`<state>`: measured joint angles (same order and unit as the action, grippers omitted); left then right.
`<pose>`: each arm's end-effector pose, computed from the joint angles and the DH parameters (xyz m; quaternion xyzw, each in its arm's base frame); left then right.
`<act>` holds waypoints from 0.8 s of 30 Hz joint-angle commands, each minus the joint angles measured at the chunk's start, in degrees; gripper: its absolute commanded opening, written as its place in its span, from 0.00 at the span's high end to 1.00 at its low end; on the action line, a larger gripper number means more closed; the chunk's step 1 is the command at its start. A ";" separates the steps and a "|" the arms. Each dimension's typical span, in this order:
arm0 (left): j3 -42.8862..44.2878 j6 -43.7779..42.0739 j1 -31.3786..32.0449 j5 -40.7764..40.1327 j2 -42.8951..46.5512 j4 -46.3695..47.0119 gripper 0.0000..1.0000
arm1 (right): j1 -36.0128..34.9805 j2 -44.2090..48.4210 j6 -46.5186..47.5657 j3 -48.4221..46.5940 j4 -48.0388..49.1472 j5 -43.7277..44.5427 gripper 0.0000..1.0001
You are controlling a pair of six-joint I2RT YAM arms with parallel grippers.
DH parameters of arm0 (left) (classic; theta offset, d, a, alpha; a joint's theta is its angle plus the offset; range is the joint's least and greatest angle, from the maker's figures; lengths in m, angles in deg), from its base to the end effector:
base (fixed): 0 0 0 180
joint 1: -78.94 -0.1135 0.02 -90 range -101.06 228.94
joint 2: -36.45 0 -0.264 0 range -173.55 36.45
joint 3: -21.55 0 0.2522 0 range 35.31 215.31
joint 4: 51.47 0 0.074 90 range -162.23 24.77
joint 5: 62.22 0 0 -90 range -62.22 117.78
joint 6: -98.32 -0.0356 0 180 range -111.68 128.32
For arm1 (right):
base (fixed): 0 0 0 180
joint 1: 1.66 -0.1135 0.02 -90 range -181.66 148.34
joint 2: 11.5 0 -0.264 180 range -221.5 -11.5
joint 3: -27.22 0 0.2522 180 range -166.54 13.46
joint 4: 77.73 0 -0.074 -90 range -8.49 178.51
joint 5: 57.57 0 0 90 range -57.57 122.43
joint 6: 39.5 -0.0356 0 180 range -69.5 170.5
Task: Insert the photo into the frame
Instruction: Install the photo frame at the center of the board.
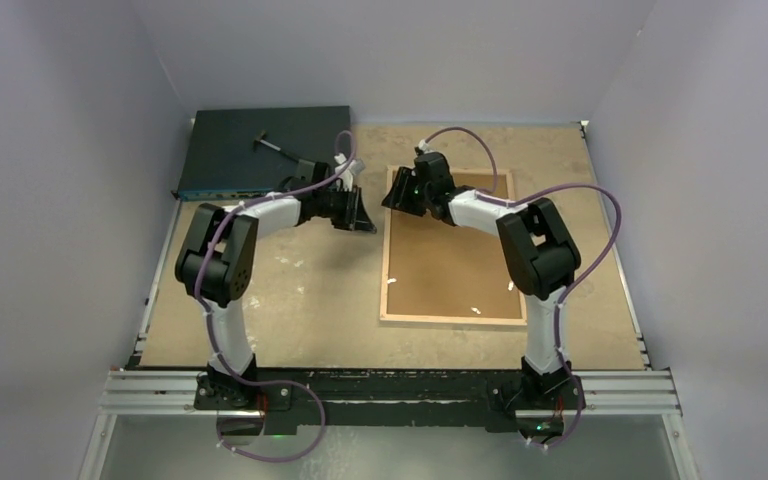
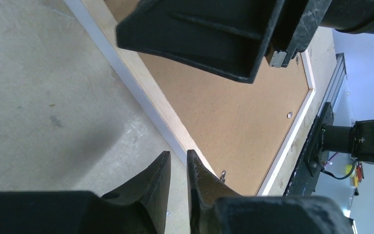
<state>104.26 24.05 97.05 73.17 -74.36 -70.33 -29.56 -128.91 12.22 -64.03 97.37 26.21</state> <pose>0.3759 -0.1496 0.1691 0.1593 0.8551 -0.4419 0.2193 0.4061 0.2194 0.1802 0.0521 0.8682 0.3078 0.3858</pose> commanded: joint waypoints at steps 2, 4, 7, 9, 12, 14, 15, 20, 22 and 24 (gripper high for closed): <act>-1.04 3.79 3.18 -2.66 -1.85 7.63 0.79 | 0.73 -0.51 -3.95 0.22 3.90 -4.01 0.49; -0.96 5.30 3.33 -3.98 -3.32 9.47 0.78 | 0.89 -1.15 -5.26 1.00 5.28 -4.91 0.50; -0.56 6.01 3.45 -6.20 -4.93 10.21 0.77 | 1.45 -1.58 -7.30 2.12 7.37 -6.25 0.50; -0.26 6.12 3.65 -7.16 -5.65 10.42 0.77 | 1.82 -2.00 -8.06 2.38 7.90 -6.66 0.51; 0.00 5.81 3.96 -8.20 -6.40 10.20 0.78 | 2.17 -2.22 -8.82 2.84 8.52 -6.45 0.52; -0.01 5.65 4.10 -8.54 -6.76 10.10 0.79 | 2.31 -2.24 -9.11 3.23 8.96 -6.27 0.52; -0.03 5.60 4.12 -8.56 -6.98 10.04 0.80 | 2.39 -2.30 -9.31 3.37 9.05 -6.26 0.53; -0.30 5.39 4.29 -7.99 -7.41 9.94 0.81 | 2.72 -2.72 -9.92 3.85 9.68 -5.74 0.53; -0.37 5.00 4.43 -8.03 -7.41 9.85 0.81 | 2.93 -2.89 -10.13 3.88 10.04 -5.98 0.53; -0.36 4.70 4.52 -8.23 -7.62 9.64 0.81 | 2.94 -3.20 -10.22 3.72 10.15 -5.96 0.53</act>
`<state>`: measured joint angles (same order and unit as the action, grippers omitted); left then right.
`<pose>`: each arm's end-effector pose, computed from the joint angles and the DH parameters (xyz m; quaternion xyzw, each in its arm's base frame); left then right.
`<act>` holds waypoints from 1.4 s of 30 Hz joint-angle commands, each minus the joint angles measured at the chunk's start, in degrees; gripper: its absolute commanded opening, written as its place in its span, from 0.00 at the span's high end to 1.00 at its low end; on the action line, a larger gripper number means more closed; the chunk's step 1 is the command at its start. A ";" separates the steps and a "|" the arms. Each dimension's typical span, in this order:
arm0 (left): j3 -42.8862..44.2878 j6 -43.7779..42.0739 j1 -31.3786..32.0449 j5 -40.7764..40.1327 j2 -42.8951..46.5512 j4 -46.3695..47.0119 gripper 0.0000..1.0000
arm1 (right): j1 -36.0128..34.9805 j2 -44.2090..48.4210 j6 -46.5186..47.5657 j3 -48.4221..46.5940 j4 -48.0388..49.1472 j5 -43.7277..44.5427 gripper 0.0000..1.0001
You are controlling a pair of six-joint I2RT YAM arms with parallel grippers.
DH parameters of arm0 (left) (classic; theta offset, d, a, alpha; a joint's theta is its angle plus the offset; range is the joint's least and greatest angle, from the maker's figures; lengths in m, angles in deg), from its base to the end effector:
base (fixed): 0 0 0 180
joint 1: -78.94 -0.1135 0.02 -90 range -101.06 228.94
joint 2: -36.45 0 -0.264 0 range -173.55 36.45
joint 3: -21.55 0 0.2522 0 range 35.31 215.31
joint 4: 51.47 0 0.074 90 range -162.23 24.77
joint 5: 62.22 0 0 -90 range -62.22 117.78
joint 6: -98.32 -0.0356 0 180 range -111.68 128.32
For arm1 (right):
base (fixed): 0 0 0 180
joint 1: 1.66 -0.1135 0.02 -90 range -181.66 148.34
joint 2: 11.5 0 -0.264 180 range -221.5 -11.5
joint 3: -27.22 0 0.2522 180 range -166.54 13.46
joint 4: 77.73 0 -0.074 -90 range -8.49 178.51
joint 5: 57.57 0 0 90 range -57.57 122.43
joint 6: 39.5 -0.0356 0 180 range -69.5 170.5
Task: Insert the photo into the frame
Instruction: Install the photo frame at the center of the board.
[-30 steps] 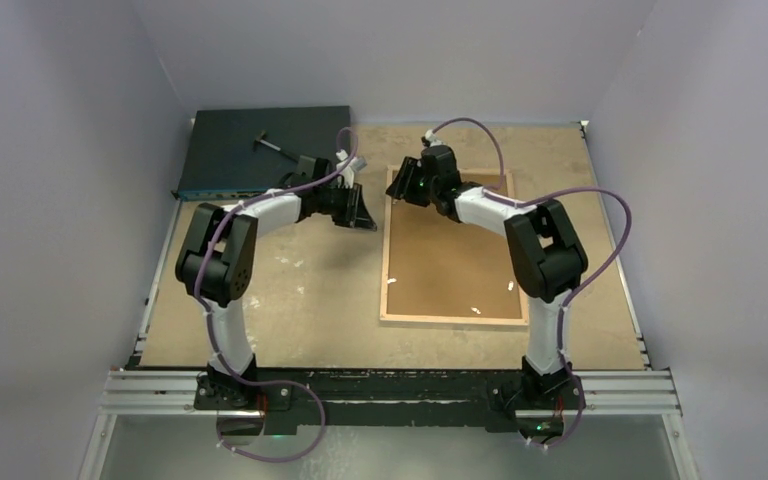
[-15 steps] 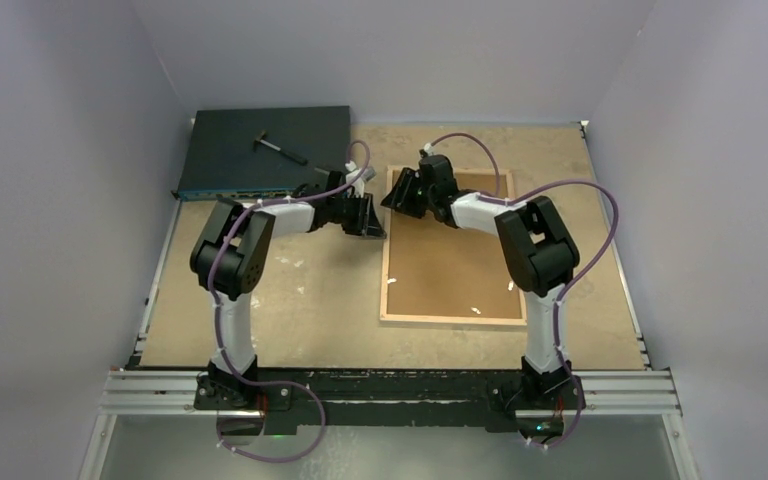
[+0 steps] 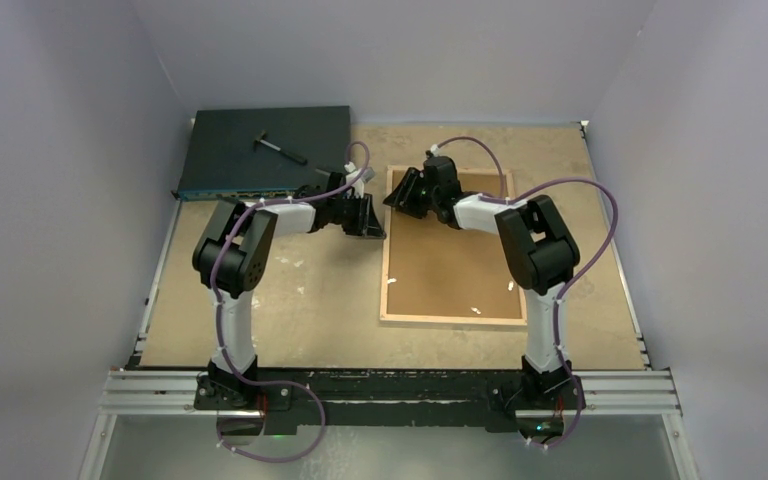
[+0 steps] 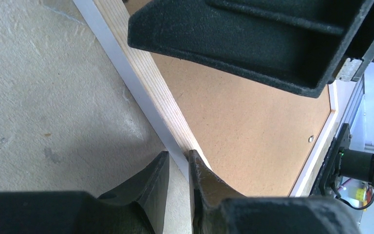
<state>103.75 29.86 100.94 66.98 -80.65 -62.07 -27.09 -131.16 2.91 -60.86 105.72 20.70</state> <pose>0.3794 -0.1776 0.1318 0.1305 0.8714 -0.4206 0.2161 0.4137 0.2047 0.1595 0.1124 0.8475 0.3747 0.3589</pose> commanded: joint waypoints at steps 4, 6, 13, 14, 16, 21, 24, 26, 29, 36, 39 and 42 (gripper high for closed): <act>0.46 -2.07 1.19 -2.37 -1.64 0.30 0.82 | 0.47 -1.81 -1.25 -0.13 2.11 -0.64 0.53; 0.45 -2.15 1.31 -2.20 -1.49 0.26 0.83 | 0.43 -2.34 -1.23 -0.75 1.97 -0.52 0.53; 0.57 -1.44 2.25 -1.07 -0.82 1.57 0.83 | 0.47 -2.34 -2.22 -0.49 1.61 1.52 0.54; 0.59 -1.49 2.34 -1.18 -0.92 1.31 0.83 | 0.47 -2.34 -2.33 -0.44 1.68 1.79 0.54; 0.56 -1.69 2.41 -1.42 -1.15 0.85 0.84 | 0.44 -2.63 -2.34 -0.84 1.29 2.33 0.54; 0.48 -2.24 2.52 -1.75 -1.20 0.22 0.84 | 0.47 -3.77 -2.69 -1.48 1.78 2.76 0.55; 0.68 -2.75 2.55 -1.93 -1.29 -0.29 0.85 | 0.47 -4.33 -3.18 -1.76 2.33 2.86 0.55; 0.71 -3.07 2.61 -1.99 -1.40 -0.44 0.85 | 0.47 -4.44 -3.41 -1.83 2.63 2.75 0.56; 0.72 -2.93 2.67 -1.77 -1.55 -0.53 0.85 | 0.47 -4.60 -3.64 -2.05 2.86 2.45 0.56; 1.75 -3.22 2.50 -0.80 0.26 -2.66 0.86 | 0.47 0.51 -3.44 0.37 2.72 -0.51 0.56; 2.35 -3.10 1.63 0.61 2.11 -4.56 0.86 | 0.55 4.76 -2.60 2.12 1.67 0.04 0.56; 3.78 -3.04 -0.11 3.10 3.89 -7.83 0.84 | 0.54 8.00 0.79 2.40 -0.28 5.50 0.55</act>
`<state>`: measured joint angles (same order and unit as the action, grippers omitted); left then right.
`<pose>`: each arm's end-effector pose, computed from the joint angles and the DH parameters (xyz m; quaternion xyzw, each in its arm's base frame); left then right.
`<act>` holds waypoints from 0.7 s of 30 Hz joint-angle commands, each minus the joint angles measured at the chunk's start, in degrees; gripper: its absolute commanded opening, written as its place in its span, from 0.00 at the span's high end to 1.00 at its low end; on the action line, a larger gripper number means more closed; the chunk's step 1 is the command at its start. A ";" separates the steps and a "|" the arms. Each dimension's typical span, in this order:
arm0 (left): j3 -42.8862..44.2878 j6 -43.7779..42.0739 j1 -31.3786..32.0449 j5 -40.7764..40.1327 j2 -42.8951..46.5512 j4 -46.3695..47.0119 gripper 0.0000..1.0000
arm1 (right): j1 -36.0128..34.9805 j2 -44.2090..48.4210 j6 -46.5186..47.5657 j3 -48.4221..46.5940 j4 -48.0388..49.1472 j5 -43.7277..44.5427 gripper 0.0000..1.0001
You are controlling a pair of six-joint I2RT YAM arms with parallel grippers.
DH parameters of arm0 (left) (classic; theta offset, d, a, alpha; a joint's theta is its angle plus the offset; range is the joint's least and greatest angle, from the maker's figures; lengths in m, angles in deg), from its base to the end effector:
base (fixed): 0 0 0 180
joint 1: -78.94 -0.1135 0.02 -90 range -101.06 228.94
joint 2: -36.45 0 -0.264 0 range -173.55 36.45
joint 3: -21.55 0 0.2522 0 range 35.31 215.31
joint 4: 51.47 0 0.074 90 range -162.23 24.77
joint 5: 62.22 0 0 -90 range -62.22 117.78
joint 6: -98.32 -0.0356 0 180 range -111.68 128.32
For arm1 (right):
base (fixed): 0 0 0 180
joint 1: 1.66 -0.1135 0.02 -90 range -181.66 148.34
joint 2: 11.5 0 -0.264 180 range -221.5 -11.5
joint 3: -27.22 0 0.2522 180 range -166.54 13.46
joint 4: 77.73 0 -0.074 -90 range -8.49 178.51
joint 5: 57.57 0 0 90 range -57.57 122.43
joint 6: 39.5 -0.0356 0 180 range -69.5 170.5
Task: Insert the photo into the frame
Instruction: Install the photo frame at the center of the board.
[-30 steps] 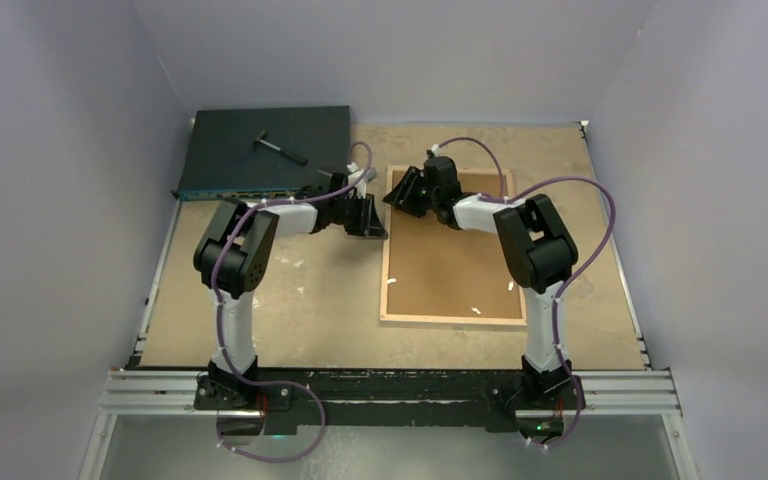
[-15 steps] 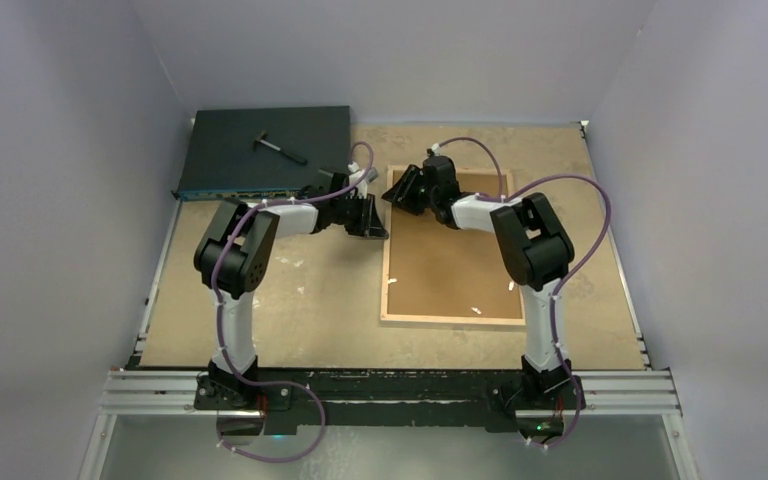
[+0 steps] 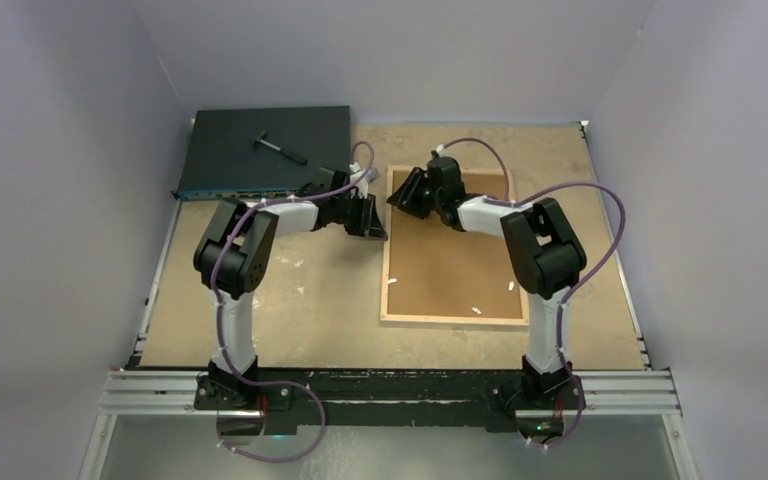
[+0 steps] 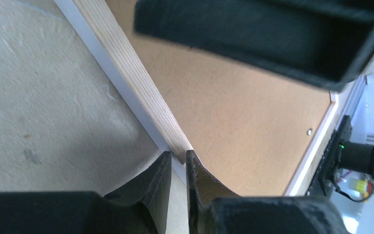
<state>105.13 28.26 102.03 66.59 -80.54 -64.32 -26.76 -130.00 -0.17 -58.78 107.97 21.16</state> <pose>0.3782 -0.1855 0.1364 0.1478 0.8716 -0.4157 0.2138 0.4099 0.1997 0.1609 0.1374 0.8380 0.3862 0.3602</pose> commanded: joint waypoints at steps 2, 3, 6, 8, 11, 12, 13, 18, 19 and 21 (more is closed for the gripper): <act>3.44 -1.65 -3.10 5.39 5.22 -7.86 0.82 | -0.35 7.53 6.21 -1.12 -5.77 8.94 0.55; 3.62 -1.85 -4.19 6.08 6.12 -8.69 0.80 | -0.77 7.32 7.01 -2.06 -8.17 10.31 0.55; 4.43 -3.61 -7.97 7.47 9.10 -12.51 0.74 | -2.73 5.30 8.95 -5.31 -13.09 14.28 0.56; 6.00 -6.65 -10.73 7.46 10.73 -16.95 0.69 | -4.75 3.95 10.56 -7.86 -15.87 17.89 0.56; 7.87 -12.26 -14.42 6.39 13.18 -23.97 0.65 | -7.34 1.45 12.07 -11.42 -19.27 21.47 0.56; 8.07 -13.63 -15.67 5.91 13.88 -25.62 0.64 | -8.05 0.79 12.47 -12.32 -20.48 22.36 0.55; 8.02 -14.75 -16.80 5.49 14.56 -26.70 0.63 | -8.44 0.15 12.69 -12.95 -21.27 23.08 0.55; 7.33 -17.53 -22.06 6.39 17.02 -31.14 0.62 | -10.27 -2.37 14.66 -15.49 -23.64 26.99 0.55; 6.88 -17.74 -22.85 6.67 17.65 -31.42 0.62 | -10.62 -3.00 14.98 -16.13 -24.45 27.90 0.55; 5.81 -18.31 -24.08 6.88 19.17 -31.87 0.62 | -11.22 -3.86 15.12 -16.90 -25.91 29.63 0.55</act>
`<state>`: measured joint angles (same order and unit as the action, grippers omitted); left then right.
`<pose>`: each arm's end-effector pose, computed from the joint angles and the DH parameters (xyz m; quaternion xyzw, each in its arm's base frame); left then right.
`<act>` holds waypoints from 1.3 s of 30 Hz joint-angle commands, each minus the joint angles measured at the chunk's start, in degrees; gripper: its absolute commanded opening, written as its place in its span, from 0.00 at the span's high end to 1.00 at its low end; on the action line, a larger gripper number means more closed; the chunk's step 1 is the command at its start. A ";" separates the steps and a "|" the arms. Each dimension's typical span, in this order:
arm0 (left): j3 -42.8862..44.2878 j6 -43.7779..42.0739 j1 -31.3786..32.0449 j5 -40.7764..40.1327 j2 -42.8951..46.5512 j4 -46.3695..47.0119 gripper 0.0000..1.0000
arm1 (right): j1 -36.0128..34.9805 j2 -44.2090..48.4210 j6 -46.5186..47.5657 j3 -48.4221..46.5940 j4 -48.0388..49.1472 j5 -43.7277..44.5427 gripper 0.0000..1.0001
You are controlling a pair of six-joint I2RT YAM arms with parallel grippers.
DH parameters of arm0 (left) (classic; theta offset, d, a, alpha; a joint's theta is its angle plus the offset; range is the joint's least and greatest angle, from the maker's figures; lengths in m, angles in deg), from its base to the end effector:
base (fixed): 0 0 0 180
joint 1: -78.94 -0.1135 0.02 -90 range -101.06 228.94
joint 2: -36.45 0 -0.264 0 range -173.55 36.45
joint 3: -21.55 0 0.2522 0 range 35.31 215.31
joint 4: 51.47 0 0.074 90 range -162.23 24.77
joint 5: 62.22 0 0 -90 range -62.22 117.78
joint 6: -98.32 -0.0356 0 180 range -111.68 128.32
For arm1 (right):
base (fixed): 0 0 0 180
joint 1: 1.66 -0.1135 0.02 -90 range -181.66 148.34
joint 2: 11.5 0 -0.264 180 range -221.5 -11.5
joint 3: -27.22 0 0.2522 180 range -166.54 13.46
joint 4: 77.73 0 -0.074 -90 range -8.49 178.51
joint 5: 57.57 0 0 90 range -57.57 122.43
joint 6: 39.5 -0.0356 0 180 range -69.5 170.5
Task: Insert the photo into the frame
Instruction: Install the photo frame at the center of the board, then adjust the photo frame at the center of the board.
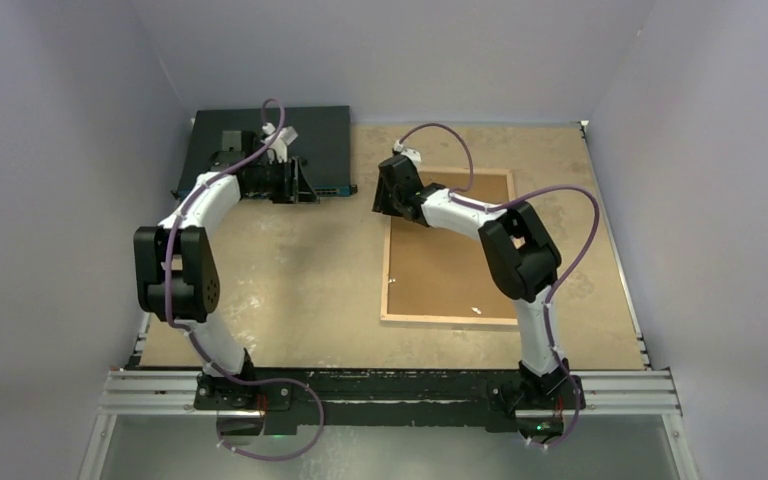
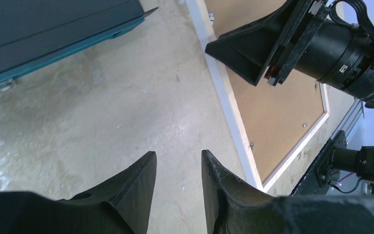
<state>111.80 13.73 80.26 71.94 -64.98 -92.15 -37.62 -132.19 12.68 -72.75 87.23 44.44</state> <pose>0.3805 -0.0336 0.2451 0.0915 0.8796 -0.3724 0.2814 0.3920 0.2752 0.1877 0.0621 0.8843 0.1977 0.4185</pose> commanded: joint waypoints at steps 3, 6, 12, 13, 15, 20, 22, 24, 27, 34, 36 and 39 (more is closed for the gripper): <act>-2.70 -4.39 -3.64 1.67 5.56 -4.09 0.63 | -0.98 -0.78 2.27 -1.82 -5.00 8.02 0.55; -3.80 -5.11 -4.06 1.69 6.66 -4.90 0.63 | -1.36 0.36 2.29 -1.13 -5.23 9.75 0.55; -4.51 -5.15 -4.39 1.72 7.38 -5.07 0.63 | -2.72 -0.82 4.18 -3.26 -5.82 10.78 0.56; -4.51 -5.15 -4.40 1.64 7.38 -5.22 0.63 | -3.16 -2.00 4.38 -4.25 -6.49 10.86 0.55; -4.50 -5.15 -4.49 1.42 7.59 -5.40 0.62 | -3.59 -3.81 4.12 -6.05 -7.96 10.66 0.55; -4.32 -7.20 -4.57 0.70 8.38 -6.22 0.63 | -4.44 -5.39 3.98 -7.38 -9.12 11.63 0.57; -4.20 -7.66 -4.65 0.60 8.40 -6.78 0.63 | -4.75 -5.35 4.01 -7.27 -9.01 11.80 0.59; -3.95 -8.01 -4.79 0.57 8.45 -7.32 0.62 | -4.96 -5.20 4.56 -6.78 -8.24 11.42 0.67; -3.07 -9.18 -5.05 0.28 8.57 -8.80 0.63 | -5.89 -4.82 5.83 -6.20 -8.04 11.21 0.78; -1.54 -11.35 -5.69 -0.29 10.05 -11.97 0.63 | -11.40 -2.54 16.10 -3.24 -6.28 7.21 0.95; -1.63 -11.79 -5.69 -0.68 10.91 -12.48 0.63 | -13.04 -0.85 20.13 -1.24 -5.35 3.12 0.99; -1.79 -12.63 -5.72 -1.86 12.31 -13.27 0.64 | -16.52 3.47 26.04 3.49 -4.87 0.31 1.00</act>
<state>107.95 3.94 75.04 70.92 -56.72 -104.10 -48.64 -134.63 28.31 -74.61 83.69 53.35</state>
